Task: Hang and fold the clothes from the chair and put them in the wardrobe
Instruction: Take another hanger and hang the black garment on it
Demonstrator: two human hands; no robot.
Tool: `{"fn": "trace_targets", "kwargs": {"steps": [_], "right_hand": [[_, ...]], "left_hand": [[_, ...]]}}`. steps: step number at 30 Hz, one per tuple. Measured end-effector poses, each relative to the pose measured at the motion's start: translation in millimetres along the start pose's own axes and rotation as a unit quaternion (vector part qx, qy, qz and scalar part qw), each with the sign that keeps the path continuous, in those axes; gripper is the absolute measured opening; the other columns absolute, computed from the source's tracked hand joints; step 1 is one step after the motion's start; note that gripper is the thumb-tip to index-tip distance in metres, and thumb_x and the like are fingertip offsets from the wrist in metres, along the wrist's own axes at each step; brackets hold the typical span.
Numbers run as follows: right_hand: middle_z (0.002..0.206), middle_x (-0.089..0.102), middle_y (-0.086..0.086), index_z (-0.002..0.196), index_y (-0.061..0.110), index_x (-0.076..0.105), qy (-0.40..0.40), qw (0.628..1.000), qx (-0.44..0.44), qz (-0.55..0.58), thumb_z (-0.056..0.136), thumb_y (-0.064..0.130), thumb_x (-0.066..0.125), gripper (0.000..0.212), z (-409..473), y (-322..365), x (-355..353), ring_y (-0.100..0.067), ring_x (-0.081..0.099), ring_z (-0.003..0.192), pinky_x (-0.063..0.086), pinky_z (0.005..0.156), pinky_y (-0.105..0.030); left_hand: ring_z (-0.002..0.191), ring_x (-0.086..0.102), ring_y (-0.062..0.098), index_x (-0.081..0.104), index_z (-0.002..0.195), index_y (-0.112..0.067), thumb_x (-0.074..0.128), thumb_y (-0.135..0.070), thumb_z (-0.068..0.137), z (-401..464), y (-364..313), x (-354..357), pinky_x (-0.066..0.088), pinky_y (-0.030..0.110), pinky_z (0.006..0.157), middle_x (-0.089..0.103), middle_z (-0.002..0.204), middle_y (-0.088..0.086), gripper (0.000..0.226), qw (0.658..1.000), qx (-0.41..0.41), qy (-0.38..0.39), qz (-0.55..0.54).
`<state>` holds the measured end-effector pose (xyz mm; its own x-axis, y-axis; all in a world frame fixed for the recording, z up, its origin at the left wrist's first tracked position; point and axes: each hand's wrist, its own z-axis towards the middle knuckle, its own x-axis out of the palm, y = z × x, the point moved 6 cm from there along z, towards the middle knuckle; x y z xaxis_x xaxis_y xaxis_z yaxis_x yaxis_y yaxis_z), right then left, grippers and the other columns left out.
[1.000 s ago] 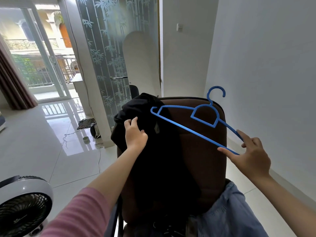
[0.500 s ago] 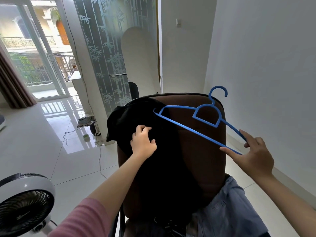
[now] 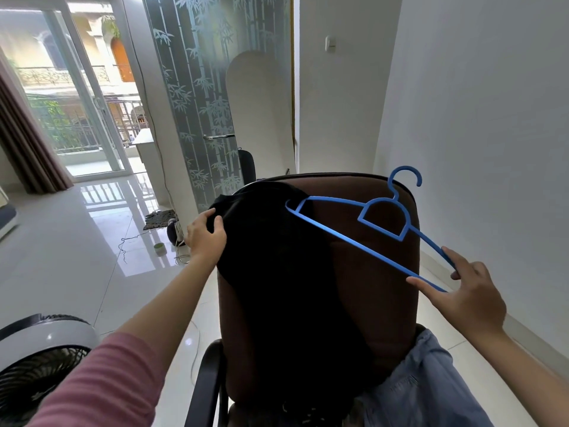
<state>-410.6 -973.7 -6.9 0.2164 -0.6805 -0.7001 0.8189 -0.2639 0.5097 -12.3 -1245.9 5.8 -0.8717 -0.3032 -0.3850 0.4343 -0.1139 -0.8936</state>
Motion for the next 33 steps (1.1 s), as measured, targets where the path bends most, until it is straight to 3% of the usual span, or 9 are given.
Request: {"fn": "trace_targets", "kwargs": {"steps": [4, 8, 13, 20, 24, 29, 33], "right_hand": [[0.079, 0.049, -0.002, 0.124, 0.018, 0.058, 0.006, 1.0, 0.001, 0.005, 0.052, 0.083, 0.051, 0.098, 1, -2, 2, -0.017, 0.046, 0.055, 0.031, 0.045, -0.014], [0.079, 0.051, -0.002, 0.124, 0.018, 0.058, 0.007, 1.0, -0.002, 0.005, 0.053, 0.083, 0.05, 0.097, 1, -4, 2, -0.017, 0.046, 0.057, 0.033, 0.046, -0.015], [0.079, 0.053, -0.001, 0.123, 0.018, 0.058, 0.008, 1.0, -0.002, 0.027, 0.053, 0.084, 0.05, 0.096, -3, -1, 2, -0.016, 0.047, 0.06, 0.034, 0.047, -0.017], [0.072, 0.049, 0.007, 0.118, 0.02, 0.063, 0.064, 0.996, -0.031, 0.062, 0.054, 0.088, 0.05, 0.095, -23, 1, 4, -0.006, 0.042, 0.053, 0.036, 0.043, -0.017], [0.074, 0.048, 0.01, 0.12, 0.02, 0.064, 0.081, 0.991, -0.079, 0.065, 0.057, 0.086, 0.053, 0.092, -33, 11, 6, -0.007, 0.043, 0.059, 0.037, 0.045, -0.016], [0.076, 0.05, 0.004, 0.123, 0.017, 0.061, 0.021, 0.989, -0.115, 0.09, 0.057, 0.077, 0.062, 0.089, -36, 35, -6, -0.011, 0.046, 0.055, 0.044, 0.044, -0.024], [0.077, 0.05, 0.003, 0.124, 0.014, 0.061, -0.016, 0.989, -0.109, 0.103, 0.057, 0.074, 0.064, 0.09, -38, 46, -22, -0.011, 0.042, 0.054, 0.036, 0.048, -0.011]], "left_hand": [[0.103, 0.056, 0.02, 0.064, 0.115, -0.02, 0.046, -0.019, 0.097, 15, 4, 6, 0.048, 0.036, 0.095, 0.06, 0.115, 0.006, 0.026, 0.985, -0.058, 0.113, -0.113], [0.079, 0.058, 0.014, 0.065, 0.113, -0.007, 0.045, 0.001, 0.093, 20, 4, 2, 0.051, 0.023, 0.069, 0.061, 0.109, 0.012, 0.029, 0.973, -0.096, 0.13, -0.167], [0.088, 0.062, 0.018, 0.068, 0.111, -0.011, 0.058, 0.009, 0.084, 21, 1, -8, 0.053, 0.024, 0.077, 0.063, 0.112, 0.011, 0.034, 0.966, -0.083, 0.147, -0.197], [0.08, 0.064, 0.018, 0.066, 0.11, -0.01, 0.054, 0.014, 0.083, 3, -34, -30, 0.055, 0.019, 0.06, 0.065, 0.096, 0.006, 0.038, 0.942, -0.073, 0.164, -0.285], [0.079, 0.065, 0.018, 0.067, 0.108, -0.007, 0.055, 0.015, 0.082, -17, -50, -34, 0.057, 0.019, 0.063, 0.067, 0.094, 0.007, 0.036, 0.946, -0.043, 0.208, -0.243], [0.076, 0.064, 0.012, 0.07, 0.092, -0.013, 0.052, 0.018, 0.079, -41, -62, -35, 0.053, 0.014, 0.063, 0.067, 0.09, 0.004, 0.038, 0.945, 0.003, 0.258, -0.2], [0.084, 0.063, 0.019, 0.071, 0.09, -0.013, 0.045, 0.021, 0.077, -46, -70, -43, 0.055, 0.019, 0.066, 0.065, 0.095, 0.007, 0.044, 0.939, 0.008, 0.296, -0.175]]}}
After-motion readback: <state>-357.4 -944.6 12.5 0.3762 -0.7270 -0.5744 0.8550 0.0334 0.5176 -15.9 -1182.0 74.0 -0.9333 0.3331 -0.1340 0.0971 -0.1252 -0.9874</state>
